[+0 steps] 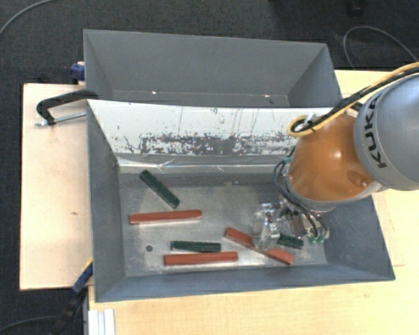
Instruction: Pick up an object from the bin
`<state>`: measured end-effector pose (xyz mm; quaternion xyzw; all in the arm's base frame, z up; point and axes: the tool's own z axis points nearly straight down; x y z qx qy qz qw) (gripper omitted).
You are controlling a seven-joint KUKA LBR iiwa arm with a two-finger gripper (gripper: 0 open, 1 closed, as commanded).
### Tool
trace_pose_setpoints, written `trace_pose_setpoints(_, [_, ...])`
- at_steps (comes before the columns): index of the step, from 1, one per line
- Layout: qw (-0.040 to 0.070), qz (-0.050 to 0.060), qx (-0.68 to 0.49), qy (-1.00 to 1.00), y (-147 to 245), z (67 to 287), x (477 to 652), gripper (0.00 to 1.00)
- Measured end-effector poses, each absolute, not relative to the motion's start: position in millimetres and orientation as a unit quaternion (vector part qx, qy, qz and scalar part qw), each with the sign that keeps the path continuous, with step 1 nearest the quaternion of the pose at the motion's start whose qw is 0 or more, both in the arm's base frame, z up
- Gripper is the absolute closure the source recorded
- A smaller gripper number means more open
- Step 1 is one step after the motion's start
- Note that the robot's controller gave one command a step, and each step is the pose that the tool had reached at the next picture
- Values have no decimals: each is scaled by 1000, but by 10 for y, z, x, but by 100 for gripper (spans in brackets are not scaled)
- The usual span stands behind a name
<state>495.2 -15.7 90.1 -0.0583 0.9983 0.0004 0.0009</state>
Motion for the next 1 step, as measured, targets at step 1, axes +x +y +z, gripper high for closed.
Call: trace_pose_setpoints(1, [1,0,-58,998,-157,900,4952,0])
